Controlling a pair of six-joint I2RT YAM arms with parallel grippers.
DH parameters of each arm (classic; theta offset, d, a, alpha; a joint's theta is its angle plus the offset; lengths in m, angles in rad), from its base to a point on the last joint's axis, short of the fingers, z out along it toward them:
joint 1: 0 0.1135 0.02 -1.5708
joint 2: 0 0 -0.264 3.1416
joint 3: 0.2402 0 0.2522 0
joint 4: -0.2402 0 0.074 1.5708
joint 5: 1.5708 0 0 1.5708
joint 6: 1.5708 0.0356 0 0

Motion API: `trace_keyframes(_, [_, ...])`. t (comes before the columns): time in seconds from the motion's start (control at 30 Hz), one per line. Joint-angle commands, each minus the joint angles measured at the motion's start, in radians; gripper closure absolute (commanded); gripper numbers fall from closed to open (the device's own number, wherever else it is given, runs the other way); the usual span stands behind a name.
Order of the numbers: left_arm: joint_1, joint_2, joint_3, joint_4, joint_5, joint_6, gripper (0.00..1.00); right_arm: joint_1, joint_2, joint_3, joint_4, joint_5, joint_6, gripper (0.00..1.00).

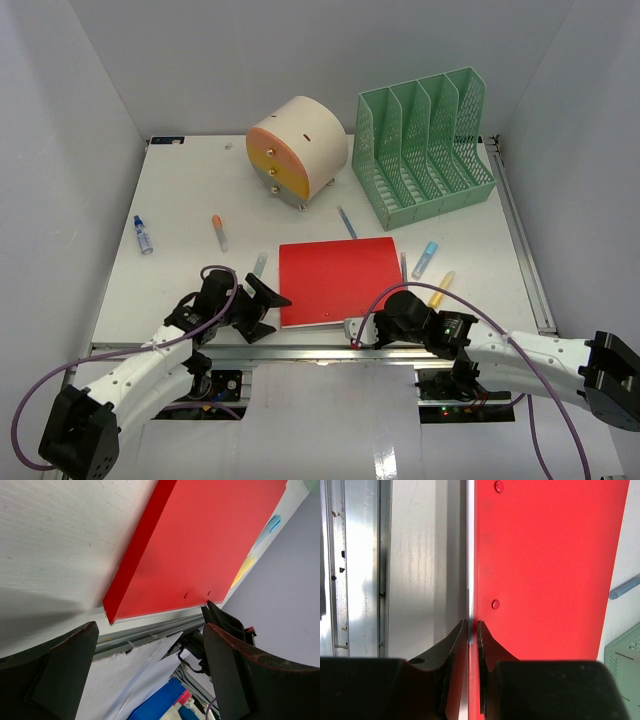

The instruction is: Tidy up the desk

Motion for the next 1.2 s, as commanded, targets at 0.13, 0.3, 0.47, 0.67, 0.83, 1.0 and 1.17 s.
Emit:
trace_keyframes(0.13, [-0.021, -0.005, -0.002, 0.014, -0.007, -0.076, 0.04, -0.015, -0.014, 0.063, 0.003, -0.028, 0.015, 0.84])
trace_keyframes(0.3, [-0.036, 0.024, -0.017, 0.015, -0.018, -0.074, 0.07, -0.017, -0.002, 0.045, 0.006, -0.069, 0.013, 0.84])
trace_keyframes(0.47, [-0.043, 0.083, -0.011, 0.017, -0.047, -0.033, 0.11, -0.019, 0.005, 0.036, 0.008, -0.076, -0.001, 0.84])
trace_keyframes(0.67, [-0.043, 0.164, 0.002, 0.056, -0.079, 0.029, 0.18, -0.024, 0.0, 0.042, 0.008, -0.084, 0.009, 0.84])
trace_keyframes(0.83, [-0.042, 0.183, 0.01, 0.047, -0.113, 0.099, 0.2, -0.043, -0.037, 0.038, 0.001, -0.108, 0.017, 0.84])
trace_keyframes(1.0, [-0.042, 0.159, 0.043, -0.004, -0.187, 0.177, 0.2, -0.059, -0.053, 0.029, -0.012, -0.123, 0.013, 0.85])
trace_keyframes(1.17, [-0.042, 0.193, 0.063, -0.023, -0.234, 0.247, 0.2, -0.064, -0.052, 0.03, -0.014, -0.137, 0.017, 0.85])
